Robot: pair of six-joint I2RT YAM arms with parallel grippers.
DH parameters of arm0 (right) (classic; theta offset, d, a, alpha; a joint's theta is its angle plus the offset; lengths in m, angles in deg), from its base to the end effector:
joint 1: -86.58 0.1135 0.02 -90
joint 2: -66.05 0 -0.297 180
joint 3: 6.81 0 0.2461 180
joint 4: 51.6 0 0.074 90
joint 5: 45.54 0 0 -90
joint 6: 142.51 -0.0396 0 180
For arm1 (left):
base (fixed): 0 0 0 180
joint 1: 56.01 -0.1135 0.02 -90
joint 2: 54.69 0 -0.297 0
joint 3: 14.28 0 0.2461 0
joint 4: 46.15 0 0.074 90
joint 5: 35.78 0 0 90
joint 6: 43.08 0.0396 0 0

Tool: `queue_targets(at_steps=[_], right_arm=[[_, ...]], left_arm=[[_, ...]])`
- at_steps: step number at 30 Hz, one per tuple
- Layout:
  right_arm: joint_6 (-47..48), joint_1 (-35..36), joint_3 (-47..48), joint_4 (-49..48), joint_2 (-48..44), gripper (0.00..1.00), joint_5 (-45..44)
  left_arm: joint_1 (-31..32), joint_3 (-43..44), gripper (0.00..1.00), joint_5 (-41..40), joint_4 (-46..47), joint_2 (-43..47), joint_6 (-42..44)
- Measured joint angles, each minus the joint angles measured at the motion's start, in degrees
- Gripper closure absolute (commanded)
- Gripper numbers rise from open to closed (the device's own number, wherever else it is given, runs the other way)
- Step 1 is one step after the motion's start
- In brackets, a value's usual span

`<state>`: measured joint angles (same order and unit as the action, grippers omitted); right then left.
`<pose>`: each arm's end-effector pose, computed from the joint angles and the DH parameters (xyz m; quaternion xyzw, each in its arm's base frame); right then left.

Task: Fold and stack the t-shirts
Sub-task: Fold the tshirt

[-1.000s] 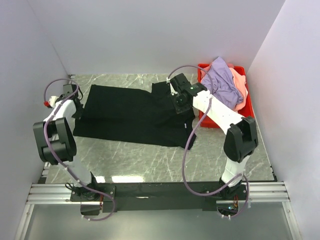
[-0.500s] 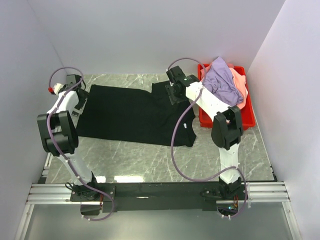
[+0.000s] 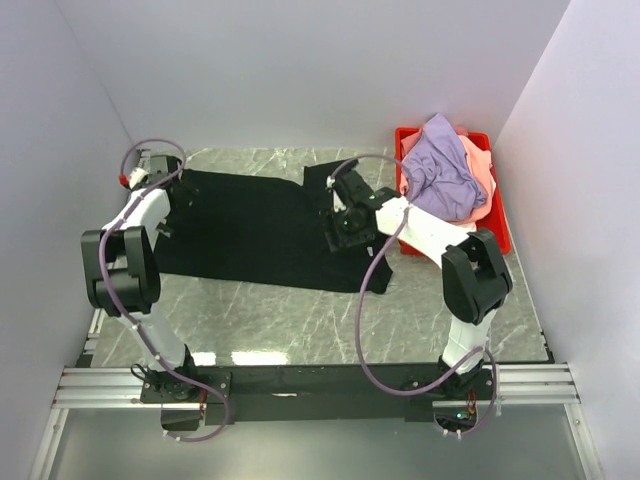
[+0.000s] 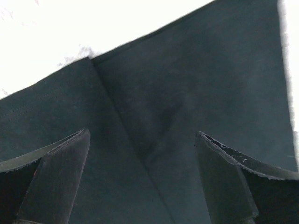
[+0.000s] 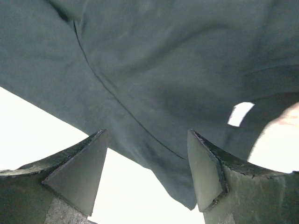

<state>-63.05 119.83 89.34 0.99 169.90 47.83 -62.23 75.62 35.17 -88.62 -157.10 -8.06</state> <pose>0.3259 0.2165 0.2703 -0.1976 0.9458 0.1219 0.2272 0.3843 0.0549 0.2590 -0.5216 0.7842 0.0213 0.3354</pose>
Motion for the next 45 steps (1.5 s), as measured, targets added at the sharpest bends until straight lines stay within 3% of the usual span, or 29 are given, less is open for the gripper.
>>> queue_targets(at_steps=[11, 18, 25, 33, 45], right_arm=[[-3.26, 0.35, -16.31, -9.25, -0.39, 0.24, 7.54], [-3.98, -0.02, -26.97, -17.2, -7.65, 0.24, 12.63], [-3.45, -0.02, -32.63, -17.0, -12.81, 0.23, 15.8], [-3.34, 0.09, -33.53, -12.61, -15.26, 0.23, 14.75], [-5.29, 0.07, -23.63, -5.64, -15.32, 0.21, 0.09]], left_arm=[[0.0, -7.52, 0.01, 0.31, 2.91, -3.87, 1.7], [-0.96, -17.2, 0.01, -1.14, 5.44, 3.43, 1.49], [-1.25, -29.14, 0.01, -4.55, 2.82, 14.32, -1.7], [-3.58, -32.28, 0.01, -7.34, -4.31, 18.8, -4.5], [-3.89, -25.03, 0.01, -8.24, -7.19, 19.45, -4.46]])
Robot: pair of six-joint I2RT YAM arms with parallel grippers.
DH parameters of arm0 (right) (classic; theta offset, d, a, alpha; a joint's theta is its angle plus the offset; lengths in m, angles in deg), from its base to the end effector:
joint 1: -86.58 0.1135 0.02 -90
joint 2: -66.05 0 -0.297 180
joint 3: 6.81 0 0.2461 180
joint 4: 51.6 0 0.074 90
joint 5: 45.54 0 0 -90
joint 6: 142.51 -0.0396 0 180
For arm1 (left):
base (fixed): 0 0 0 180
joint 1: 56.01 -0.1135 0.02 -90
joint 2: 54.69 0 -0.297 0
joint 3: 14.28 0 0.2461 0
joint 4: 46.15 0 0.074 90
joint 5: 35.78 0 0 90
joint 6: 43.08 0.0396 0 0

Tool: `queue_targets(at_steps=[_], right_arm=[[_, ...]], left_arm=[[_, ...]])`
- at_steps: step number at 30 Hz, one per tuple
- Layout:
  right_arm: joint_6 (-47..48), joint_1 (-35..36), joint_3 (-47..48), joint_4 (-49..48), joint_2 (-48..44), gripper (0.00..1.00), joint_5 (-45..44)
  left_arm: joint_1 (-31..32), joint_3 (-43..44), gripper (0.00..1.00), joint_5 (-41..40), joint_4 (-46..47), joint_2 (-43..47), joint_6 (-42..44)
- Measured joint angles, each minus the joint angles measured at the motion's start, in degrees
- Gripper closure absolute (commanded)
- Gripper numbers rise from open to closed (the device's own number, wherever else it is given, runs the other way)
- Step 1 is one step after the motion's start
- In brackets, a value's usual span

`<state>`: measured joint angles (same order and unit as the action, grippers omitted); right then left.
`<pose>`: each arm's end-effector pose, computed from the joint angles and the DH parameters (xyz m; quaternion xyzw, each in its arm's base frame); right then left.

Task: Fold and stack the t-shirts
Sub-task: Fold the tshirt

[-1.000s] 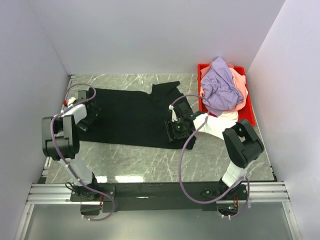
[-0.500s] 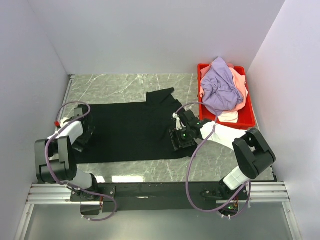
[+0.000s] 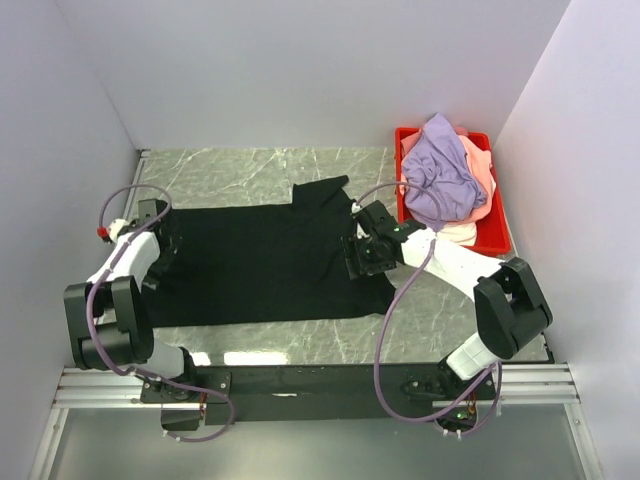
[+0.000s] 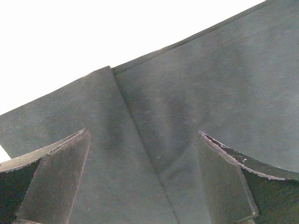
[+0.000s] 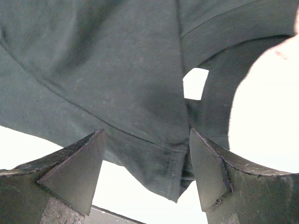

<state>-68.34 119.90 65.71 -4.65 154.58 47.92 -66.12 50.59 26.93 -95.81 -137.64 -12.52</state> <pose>0.2498 0.1671 0.2414 -0.1547 0.9595 0.1239 0.2003 0.2517 0.0633 0.2308 -0.5812 0.7572 0.1321 0.2671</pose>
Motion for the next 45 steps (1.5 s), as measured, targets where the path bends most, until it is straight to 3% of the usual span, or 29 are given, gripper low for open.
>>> queue_targets(at_steps=[6, 12, 19, 25, 31, 39, 45], right_arm=[[0.22, -0.2, 4.79, 2.84, 0.0, 0.18, -1.31], [0.46, -1.05, 22.58, 3.45, 3.67, 0.16, -1.97], [2.27, -4.02, 47.63, 3.78, 19.52, 0.16, -1.64], [4.46, -5.51, 64.26, 5.27, 33.62, 0.11, -2.32], [5.97, -6.01, 65.57, 3.65, 37.44, 0.06, -4.76], [6.75, -6.03, 64.15, -0.17, 38.53, 0.05, -5.84], [6.73, -6.05, 64.15, -0.5, 39.76, 0.05, -5.33]], left_arm=[[-0.35, 5.29, 0.01, 0.63, -1.31, -0.02, 0.22], [-1.33, 15.17, 0.01, 2.16, -1.84, -2.89, 1.55], [-2.82, 30.58, 0.01, 2.97, -2.91, -16.87, 4.92], [-3.61, 48.13, 0.07, 2.51, -6.86, -34.93, 8.96], [-3.98, 59.74, 0.2, 2.45, -9.92, -47.04, 11.76], [-4.09, 62.79, 0.39, 3.28, -10.62, -51.95, 13.18], [-4.07, 62.71, 0.59, 3.45, -10.99, -52.11, 13.03]])
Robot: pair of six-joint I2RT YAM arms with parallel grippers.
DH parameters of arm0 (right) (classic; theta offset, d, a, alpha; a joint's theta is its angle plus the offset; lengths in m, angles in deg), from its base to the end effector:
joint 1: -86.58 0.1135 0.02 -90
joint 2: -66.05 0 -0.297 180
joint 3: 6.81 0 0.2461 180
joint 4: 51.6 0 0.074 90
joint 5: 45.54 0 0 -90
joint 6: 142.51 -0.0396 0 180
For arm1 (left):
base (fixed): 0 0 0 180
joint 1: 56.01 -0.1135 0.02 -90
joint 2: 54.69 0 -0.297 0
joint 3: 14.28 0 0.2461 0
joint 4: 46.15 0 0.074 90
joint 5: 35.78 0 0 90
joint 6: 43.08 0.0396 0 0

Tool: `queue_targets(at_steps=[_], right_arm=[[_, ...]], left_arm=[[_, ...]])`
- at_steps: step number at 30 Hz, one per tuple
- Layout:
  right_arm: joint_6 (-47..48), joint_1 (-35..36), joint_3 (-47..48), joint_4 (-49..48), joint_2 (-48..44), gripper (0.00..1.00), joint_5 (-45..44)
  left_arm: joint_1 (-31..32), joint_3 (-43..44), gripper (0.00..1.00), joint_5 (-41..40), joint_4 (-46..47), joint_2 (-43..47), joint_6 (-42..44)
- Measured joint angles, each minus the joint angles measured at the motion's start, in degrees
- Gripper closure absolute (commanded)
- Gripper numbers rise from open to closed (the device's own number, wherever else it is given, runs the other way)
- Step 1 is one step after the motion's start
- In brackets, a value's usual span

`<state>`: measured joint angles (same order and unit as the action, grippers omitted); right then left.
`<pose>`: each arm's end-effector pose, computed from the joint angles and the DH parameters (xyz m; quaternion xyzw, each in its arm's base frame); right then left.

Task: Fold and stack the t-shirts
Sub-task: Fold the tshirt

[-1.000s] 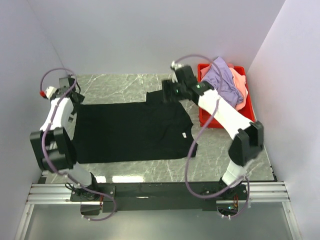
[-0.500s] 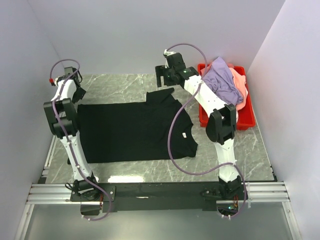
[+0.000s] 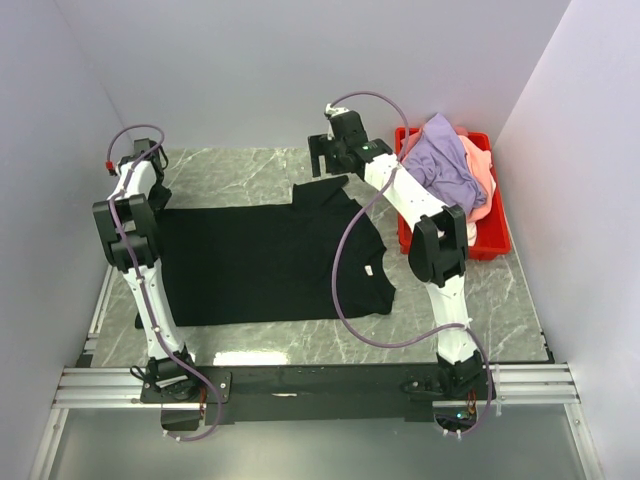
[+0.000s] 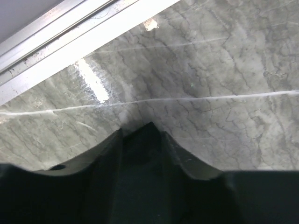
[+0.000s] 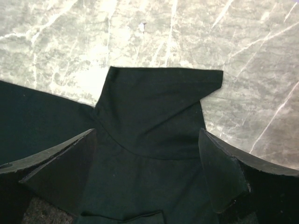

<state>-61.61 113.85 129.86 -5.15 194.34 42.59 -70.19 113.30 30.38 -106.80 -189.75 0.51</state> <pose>0.4778 0.2449 0.3124 -0.1349 0.8888 0.1227 0.4205 0.4957 0.1417 0.1890 -0.5184 0.8097 0.1433 0.2346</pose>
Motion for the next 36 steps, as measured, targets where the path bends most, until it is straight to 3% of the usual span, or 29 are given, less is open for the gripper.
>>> queue_targets(at_steps=[8, 18, 32, 36], right_arm=[[-0.52, 0.0, 0.94, -3.13, 1.64, 0.05, 1.27], [-3.3, -0.02, 12.57, -7.43, 14.86, 0.06, 1.09], [-7.67, -0.02, 14.14, -0.55, 20.79, 0.11, 0.87], [-8.13, -0.02, 14.36, 2.91, 21.24, 0.18, 0.72]], left_arm=[[0.07, -0.96, 0.99, 0.22, 1.18, 0.22, -0.66], [0.04, -3.93, 0.99, 0.46, 2.82, 2.05, -0.66], [-0.02, -9.99, 0.99, 2.45, 5.46, 5.75, -0.59], [-0.04, -10.91, 0.99, 3.08, 5.73, 6.36, -0.59]])
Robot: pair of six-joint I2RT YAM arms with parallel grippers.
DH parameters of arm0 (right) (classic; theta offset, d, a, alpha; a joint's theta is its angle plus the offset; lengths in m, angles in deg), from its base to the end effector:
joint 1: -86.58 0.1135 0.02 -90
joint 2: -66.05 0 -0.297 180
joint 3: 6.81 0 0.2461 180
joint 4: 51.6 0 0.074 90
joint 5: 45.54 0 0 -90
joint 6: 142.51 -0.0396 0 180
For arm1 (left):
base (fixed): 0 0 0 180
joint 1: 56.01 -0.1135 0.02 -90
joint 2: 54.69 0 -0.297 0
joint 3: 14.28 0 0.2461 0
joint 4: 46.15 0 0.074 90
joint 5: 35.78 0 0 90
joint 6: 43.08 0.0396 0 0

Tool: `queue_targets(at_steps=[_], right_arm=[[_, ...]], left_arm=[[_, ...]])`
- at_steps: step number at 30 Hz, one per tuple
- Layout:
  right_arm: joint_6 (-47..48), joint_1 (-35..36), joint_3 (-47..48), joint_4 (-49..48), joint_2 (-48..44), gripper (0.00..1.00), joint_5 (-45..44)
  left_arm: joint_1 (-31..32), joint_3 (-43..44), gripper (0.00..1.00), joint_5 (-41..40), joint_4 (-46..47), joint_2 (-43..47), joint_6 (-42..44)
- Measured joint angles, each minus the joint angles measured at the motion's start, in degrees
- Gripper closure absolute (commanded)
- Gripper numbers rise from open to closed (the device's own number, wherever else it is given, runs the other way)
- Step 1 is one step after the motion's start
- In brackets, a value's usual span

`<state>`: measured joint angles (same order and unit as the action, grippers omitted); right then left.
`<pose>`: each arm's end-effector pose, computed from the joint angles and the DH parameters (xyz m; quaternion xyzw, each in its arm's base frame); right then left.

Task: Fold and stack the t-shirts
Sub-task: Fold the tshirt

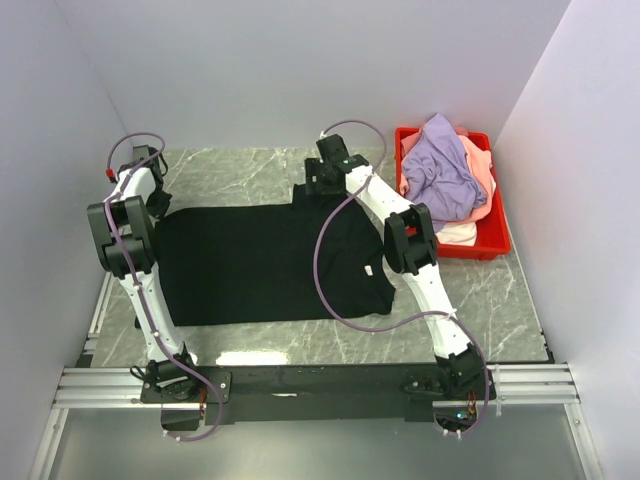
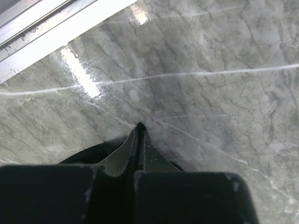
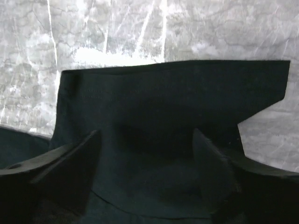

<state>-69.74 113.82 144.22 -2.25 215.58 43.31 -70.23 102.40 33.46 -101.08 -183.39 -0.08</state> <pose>0.5322 0.2731 0.1863 -0.0778 0.9298 0.1274 0.3364 0.4714 0.1339 0.1919 -0.5217 0.8112 0.1139 0.2384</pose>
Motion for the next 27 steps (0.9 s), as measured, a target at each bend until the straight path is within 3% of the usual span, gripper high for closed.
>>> queue_targets(at_steps=[2, 7, 10, 13, 14, 15, 27], right_arm=[[0.17, 0.02, 0.22, 0.94, 0.0, 0.24, 0.09], [0.72, 0.26, 1.75, 3.45, 0.7, 0.56, 0.07], [0.87, 0.26, 1.9, 4.02, 0.85, 0.62, 0.02], [1.38, 0.26, 3.02, 4.74, 1.4, 0.76, 0.07], [1.53, 0.26, 3.39, 4.76, 1.64, 0.93, 0.07], [1.81, 0.26, 3.54, 4.83, 1.79, 1.0, 0.09], [3.93, 0.72, 0.52, 2.75, 0.37, 1.0, 0.02]], left_arm=[[0.0, -0.24, 0.99, 0.2, -0.04, 0.2, 0.0], [0.0, -0.85, 0.99, 0.46, 0.11, 0.55, 0.0], [0.0, -1.16, 0.99, 0.55, 0.33, 0.72, 0.0], [0.0, -1.38, 0.99, 0.52, 0.48, 0.85, 0.0], [0.0, -1.38, 1.0, 0.52, 0.48, 0.85, 0.0], [0.0, -1.4, 0.99, 0.5, 0.5, 0.85, 0.0], [0.0, -2.49, 1.0, 0.63, 0.42, 1.75, 0.46]])
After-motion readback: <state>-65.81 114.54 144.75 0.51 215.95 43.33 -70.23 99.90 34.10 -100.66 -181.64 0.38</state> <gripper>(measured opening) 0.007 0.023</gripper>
